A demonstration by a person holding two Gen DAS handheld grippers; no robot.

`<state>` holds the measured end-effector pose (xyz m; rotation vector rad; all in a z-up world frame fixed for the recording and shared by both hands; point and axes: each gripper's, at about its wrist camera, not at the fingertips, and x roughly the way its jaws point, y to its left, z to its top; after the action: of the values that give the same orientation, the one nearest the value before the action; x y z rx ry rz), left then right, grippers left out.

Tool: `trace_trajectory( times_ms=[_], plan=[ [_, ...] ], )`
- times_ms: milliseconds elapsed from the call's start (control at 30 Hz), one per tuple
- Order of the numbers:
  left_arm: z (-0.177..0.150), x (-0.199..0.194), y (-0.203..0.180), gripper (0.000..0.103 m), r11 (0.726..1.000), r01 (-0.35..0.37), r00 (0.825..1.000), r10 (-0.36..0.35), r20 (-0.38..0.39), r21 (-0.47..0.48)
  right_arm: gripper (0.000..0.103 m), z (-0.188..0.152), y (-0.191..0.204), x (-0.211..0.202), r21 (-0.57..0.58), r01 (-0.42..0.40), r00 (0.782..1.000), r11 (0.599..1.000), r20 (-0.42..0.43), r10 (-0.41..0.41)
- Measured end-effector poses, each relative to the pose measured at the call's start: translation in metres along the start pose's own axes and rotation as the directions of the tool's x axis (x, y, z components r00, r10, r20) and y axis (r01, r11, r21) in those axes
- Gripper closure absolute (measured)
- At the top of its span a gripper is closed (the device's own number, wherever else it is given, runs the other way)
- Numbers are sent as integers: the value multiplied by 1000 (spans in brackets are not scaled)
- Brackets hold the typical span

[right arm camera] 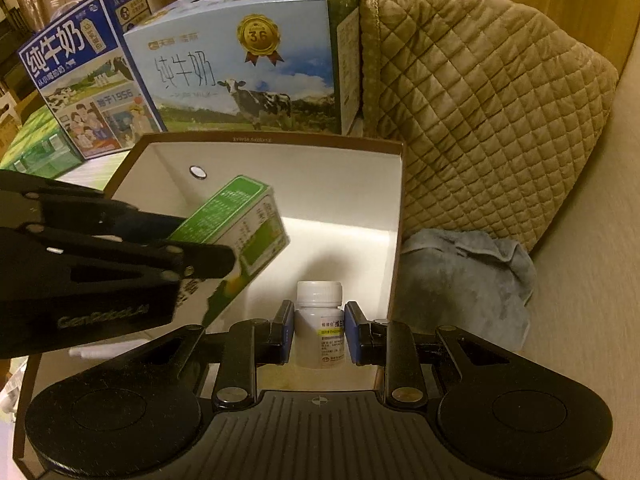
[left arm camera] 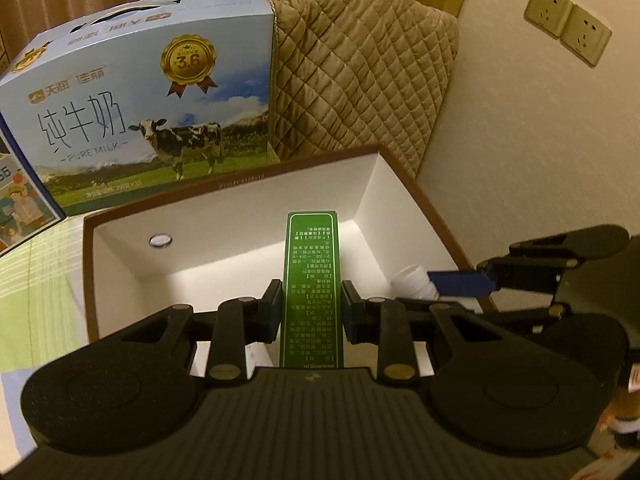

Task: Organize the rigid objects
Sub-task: 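Release the green box into the box with the left tool while the right tool releases the pill bottle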

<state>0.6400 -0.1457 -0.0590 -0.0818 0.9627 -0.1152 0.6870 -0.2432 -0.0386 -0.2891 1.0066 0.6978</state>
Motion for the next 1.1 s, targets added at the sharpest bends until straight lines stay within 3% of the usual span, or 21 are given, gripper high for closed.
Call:
trace_trajectory(
  times_ms=[67,133,200,467,700,1100],
  plan=[
    [3,4,2,77,1000,16,1000,-16,17,-4,80,3,0,4,-5,6,1000,1000,4,-6],
    [4,8,4,66,1000,11,1000,-11,15,-7,80,6,-1,6,1,10,1000,1000,14,-10],
    [5,9,8,62,1000,1,1000,-1,18,-15,79,8,-2,8,1,13,1000,1000,16,-13],
    [-2,0,23,61,1000,-3,1000,3,4,-8,77,10,1,13,-6,18,999,1000,29,-17],
    [-17,-16,28,60,1000,-1,1000,1,-11,4,62,3,5,0,8,1,999,1000,42,-2],
    [-39,-59,25,59,1000,2,1000,-2,8,16,57,-19,18,-38,40,-1,997,999,75,-2]
  ],
)
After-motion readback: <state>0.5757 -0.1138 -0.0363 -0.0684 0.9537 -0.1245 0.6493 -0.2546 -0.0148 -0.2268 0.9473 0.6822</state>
